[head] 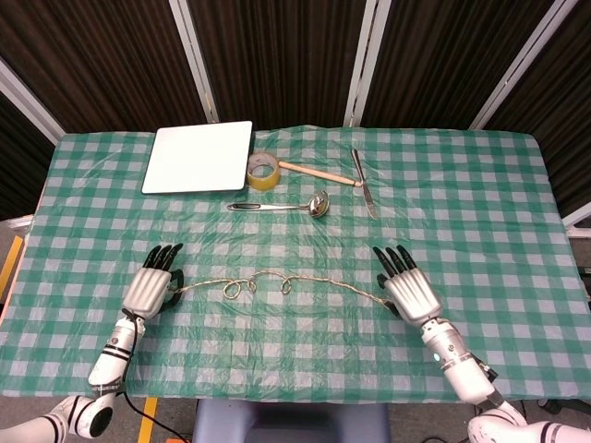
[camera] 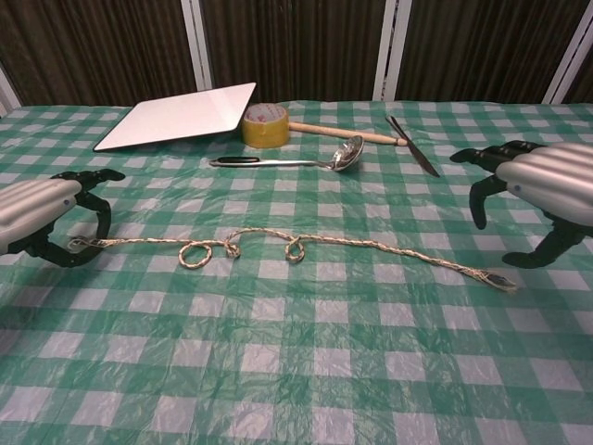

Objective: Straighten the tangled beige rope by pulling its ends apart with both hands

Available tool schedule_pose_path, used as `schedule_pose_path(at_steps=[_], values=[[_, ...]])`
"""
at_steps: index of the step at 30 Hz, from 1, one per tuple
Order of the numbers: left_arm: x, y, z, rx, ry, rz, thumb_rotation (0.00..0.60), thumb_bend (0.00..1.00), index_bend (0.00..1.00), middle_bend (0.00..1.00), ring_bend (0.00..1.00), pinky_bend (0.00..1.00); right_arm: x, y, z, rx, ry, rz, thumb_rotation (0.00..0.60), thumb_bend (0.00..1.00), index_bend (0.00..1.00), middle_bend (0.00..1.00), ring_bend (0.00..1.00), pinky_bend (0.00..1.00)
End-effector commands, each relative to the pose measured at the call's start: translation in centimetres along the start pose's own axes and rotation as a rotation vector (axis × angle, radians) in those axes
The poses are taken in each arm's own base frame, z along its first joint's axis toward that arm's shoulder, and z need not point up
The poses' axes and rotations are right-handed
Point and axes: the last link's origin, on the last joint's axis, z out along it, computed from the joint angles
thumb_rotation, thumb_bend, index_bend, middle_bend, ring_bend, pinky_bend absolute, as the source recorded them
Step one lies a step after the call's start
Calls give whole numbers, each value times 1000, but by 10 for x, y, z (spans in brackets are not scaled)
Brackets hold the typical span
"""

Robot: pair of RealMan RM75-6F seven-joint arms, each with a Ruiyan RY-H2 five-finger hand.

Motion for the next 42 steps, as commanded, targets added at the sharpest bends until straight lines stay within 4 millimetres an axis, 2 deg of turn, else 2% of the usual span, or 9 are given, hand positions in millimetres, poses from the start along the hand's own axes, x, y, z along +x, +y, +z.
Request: schedule_pose_path(at_steps=[1, 12, 21, 27, 30, 42], values=[[0, 0, 0, 0, -4, 1, 600, 449, 632, 28, 0, 48, -2, -13, 18, 8, -16, -19, 600, 336, 583, 0, 0, 0], [2, -5, -1, 16, 5, 3, 600, 448, 634, 28, 0, 50, -25, -20, 24, -5, -114, -50, 600, 337, 588, 0, 0, 0], [1, -8, -1, 16, -4, 5, 600, 460, 638, 27, 0, 52, -29, -16, 26, -24, -153, -59, 600, 345, 599, 0, 0, 0], [0, -10, -1, 19, -13, 7, 600, 498, 644, 28, 0, 53, -29, -15, 28, -35, -170, -62, 600, 468, 624, 0, 0, 0], [1, -11, 0, 20, -15, 8, 600, 532, 645, 28, 0, 52, -31, -15, 30, -38, -185, -66, 600, 472, 631, 0, 0, 0], [1, -12, 0, 22, -12, 20, 600, 532, 646, 27, 0, 52, -32, -15, 33, -46, -193, -73, 600, 476, 708, 4, 0, 0]])
